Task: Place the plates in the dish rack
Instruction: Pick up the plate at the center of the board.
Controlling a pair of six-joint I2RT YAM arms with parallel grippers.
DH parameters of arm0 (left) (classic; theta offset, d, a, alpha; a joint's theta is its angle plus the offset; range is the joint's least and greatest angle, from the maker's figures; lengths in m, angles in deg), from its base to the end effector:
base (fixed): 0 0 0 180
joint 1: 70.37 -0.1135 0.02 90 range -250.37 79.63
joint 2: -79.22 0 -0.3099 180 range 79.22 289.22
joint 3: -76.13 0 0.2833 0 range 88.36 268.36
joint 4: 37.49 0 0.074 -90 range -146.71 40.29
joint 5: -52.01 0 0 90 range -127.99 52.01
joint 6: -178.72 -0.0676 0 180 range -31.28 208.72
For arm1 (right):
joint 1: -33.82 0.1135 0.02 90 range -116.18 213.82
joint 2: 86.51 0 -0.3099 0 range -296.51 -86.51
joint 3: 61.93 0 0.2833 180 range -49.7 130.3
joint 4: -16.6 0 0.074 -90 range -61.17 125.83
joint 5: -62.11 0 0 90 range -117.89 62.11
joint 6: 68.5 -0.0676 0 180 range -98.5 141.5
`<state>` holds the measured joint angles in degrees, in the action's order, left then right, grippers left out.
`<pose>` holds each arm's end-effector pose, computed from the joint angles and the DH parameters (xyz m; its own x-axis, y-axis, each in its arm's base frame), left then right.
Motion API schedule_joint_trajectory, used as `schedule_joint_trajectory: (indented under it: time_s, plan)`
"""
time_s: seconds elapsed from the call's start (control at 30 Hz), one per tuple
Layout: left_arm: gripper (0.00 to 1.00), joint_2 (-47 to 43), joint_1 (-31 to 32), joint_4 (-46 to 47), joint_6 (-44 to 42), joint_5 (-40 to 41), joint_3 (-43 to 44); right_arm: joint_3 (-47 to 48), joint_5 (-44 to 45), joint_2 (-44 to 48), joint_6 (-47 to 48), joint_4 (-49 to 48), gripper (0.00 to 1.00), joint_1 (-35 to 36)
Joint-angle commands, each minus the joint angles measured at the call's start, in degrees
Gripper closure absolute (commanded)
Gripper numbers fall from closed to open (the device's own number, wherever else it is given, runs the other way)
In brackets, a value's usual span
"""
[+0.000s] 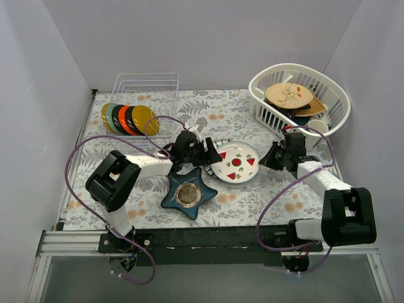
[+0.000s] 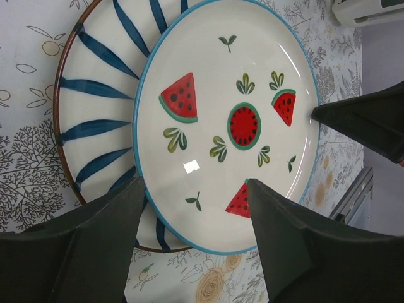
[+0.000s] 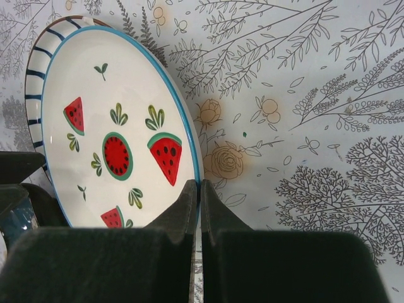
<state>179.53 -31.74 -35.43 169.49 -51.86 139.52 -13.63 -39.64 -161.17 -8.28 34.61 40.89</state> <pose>0.3153 -0.2727 0.1684 -0.8215 -0.5702 0.0036 -0.3189 0.4542 -0.8319 0.2882 0.0496 0.1885 -0.7339 0.3990 -0.5497 0.1147 0.8705 0.4786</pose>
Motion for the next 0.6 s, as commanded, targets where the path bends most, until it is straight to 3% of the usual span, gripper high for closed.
schedule_joint_trajectory:
  time_s: [0.0, 0.57]
  plan:
    - [0.35, 1.29, 1.09, -1.54, -1.14, 1.04, 1.31, -0.65, -0.91, -0.49, 0.34, -2.35, 0.99, -0.30]
    - [0.35, 0.85, 1.45, -3.92, -1.76, 3.41, -0.18, -1.45, 0.94, -1.37, 1.74, -1.65, 0.99, -1.36]
